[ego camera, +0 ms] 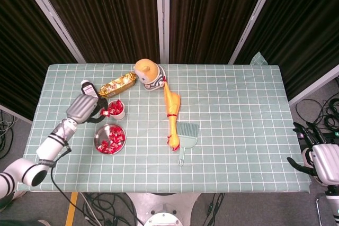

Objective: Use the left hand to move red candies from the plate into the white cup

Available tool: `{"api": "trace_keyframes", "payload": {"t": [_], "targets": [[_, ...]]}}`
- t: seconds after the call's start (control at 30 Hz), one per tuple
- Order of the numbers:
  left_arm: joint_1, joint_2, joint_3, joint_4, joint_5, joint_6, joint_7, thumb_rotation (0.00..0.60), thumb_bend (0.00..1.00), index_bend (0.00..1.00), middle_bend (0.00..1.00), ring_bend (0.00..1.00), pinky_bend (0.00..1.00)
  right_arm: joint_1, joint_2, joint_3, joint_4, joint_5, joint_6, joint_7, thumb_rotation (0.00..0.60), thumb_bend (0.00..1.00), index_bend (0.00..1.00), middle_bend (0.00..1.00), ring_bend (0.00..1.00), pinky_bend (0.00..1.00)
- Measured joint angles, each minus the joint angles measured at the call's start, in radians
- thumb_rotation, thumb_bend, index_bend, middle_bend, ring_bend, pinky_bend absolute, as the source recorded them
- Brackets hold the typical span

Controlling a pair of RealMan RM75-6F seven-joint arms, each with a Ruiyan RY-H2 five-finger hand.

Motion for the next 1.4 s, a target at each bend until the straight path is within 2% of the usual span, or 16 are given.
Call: {"api": "trace_keyframes", "payload": {"t": [0.23, 0.5, 0.93, 1.4], "targets": [[-0.086, -0.066, -0.038, 0.070, -0.136, -0.126, 0.125, 0.600, 0.35, 0.59, 1.00, 0.95, 1.00, -0.006, 0.003, 0.001, 0.002, 0.007, 0.010, 0.004, 0.600, 0.10, 0.11, 0.25, 0.08, 0.36], [-0.122, -0.116, -0.034, 0.142, -0.248, -0.180, 0.245, 0.600, 0.35, 0.59, 1.00, 0.95, 1.00, -0.009, 0.002, 0.003, 0.009, 0.013, 0.013, 0.011, 0.600, 0.10, 0.11, 0.25, 0.08, 0.36], [-0.155, -0.145, -0.019, 0.173, -0.360, -0.209, 0.369, 0.600, 0.35, 0.56, 1.00, 0.95, 1.00, -0.011, 0.002, 0.004, 0.012, 0.018, 0.017, 0.013, 0.600, 0.10, 0.11, 0.25, 0.08, 0.37], [-0.159, -0.133, -0.012, 0.128, -0.389, -0.192, 0.391, 0.600, 0.34, 0.41, 0.99, 0.95, 1.00, -0.012, 0.002, 0.005, 0.017, 0.020, 0.017, 0.020, 0.600, 0.10, 0.11, 0.25, 0.08, 0.37]]}}
